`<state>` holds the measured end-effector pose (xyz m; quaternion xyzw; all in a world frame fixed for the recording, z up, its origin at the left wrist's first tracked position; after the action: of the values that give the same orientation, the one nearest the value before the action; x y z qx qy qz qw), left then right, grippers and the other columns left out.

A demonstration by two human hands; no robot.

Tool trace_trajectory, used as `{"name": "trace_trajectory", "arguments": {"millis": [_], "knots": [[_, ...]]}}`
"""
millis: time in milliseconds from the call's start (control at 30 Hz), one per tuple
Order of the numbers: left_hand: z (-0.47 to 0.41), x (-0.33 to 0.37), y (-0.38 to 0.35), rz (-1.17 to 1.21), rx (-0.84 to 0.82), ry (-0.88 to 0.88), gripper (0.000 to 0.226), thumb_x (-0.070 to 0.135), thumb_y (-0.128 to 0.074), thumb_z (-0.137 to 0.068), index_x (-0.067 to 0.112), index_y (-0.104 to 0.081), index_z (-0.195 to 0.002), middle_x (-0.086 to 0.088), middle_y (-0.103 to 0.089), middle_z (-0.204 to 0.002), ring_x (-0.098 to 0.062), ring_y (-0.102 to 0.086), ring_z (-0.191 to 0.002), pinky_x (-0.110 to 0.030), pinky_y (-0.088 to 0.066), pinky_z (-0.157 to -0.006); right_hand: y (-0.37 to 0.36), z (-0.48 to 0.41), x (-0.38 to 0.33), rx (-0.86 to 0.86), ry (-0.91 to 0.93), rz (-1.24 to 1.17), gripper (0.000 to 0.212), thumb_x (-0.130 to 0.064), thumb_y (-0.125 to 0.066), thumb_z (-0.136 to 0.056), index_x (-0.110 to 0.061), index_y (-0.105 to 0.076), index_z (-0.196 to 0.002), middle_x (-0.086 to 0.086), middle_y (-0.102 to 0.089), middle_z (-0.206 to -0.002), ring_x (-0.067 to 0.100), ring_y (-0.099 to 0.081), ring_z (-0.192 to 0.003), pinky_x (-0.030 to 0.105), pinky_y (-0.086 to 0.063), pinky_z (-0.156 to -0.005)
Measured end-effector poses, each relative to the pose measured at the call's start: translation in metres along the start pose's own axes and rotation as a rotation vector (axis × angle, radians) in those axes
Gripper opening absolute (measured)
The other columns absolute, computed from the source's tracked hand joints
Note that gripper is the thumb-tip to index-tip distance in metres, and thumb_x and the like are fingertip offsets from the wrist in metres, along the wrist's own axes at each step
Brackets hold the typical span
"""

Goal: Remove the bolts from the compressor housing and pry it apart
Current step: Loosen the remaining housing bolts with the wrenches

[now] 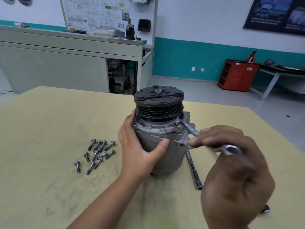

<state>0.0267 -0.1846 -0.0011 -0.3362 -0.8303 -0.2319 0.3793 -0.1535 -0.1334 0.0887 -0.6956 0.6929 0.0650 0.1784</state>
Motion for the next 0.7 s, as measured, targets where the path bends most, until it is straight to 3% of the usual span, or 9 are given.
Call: {"name": "trace_trajectory", "arguments": {"millis": [167,333,500,700], "knots": [[0.001,-0.006,-0.003,-0.005,-0.025,0.016,0.080,0.063,-0.061,-0.061,0.054,-0.022,-0.130,0.031,-0.028,-0.134,-0.002,-0.025,-0.132,-0.017,-0.023,-0.105,0.035,-0.011,0.038,0.219,-0.262,-0.130,0.046,-0.053,-0.033,-0.095,-0.029,-0.066,-0.074,-0.011,-0.067,-0.069,0.017,-0.064,-0.067,0.025,-0.047,-0.069],[-0.001,-0.005,-0.003,-0.013,-0.028,0.026,0.080,0.063,-0.061,-0.060,0.053,-0.023,-0.130,0.031,-0.028,-0.134,-0.002,-0.025,-0.132,-0.023,-0.024,-0.107,0.044,-0.016,0.102,0.363,-0.694,-0.344,0.055,-0.043,-0.020,-0.102,-0.017,-0.058,-0.072,-0.005,-0.057,-0.055,0.012,-0.051,-0.051,0.019,-0.039,-0.049],[0.000,-0.004,-0.002,-0.004,-0.020,0.032,0.080,0.062,-0.061,-0.060,0.050,-0.025,-0.131,0.029,-0.029,-0.134,-0.003,-0.026,-0.132,-0.024,-0.024,-0.108,0.013,-0.028,0.154,0.186,-0.927,-0.477,0.042,-0.037,-0.024,-0.103,-0.013,-0.054,-0.088,-0.008,-0.044,-0.050,0.006,-0.032,-0.037,0.016,-0.028,-0.038],[-0.001,-0.004,-0.003,-0.010,-0.012,0.026,0.081,0.062,-0.061,-0.061,0.047,-0.025,-0.132,0.020,-0.031,-0.137,-0.008,-0.028,-0.133,-0.024,-0.024,-0.108,-0.030,-0.028,0.192,-0.136,-1.154,-0.458,0.029,-0.023,-0.032,-0.103,-0.008,-0.056,-0.097,-0.009,-0.042,-0.049,0.002,-0.028,-0.032,0.014,-0.019,-0.030]]}}
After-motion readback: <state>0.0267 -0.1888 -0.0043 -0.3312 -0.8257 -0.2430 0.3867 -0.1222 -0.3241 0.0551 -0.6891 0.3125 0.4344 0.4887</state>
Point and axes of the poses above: each hand's wrist, its own z-axis away from the middle knuckle, its own y-axis out of the back of the hand, x = y × z, the point moved 8 cm from there along -z, towards the middle knuckle
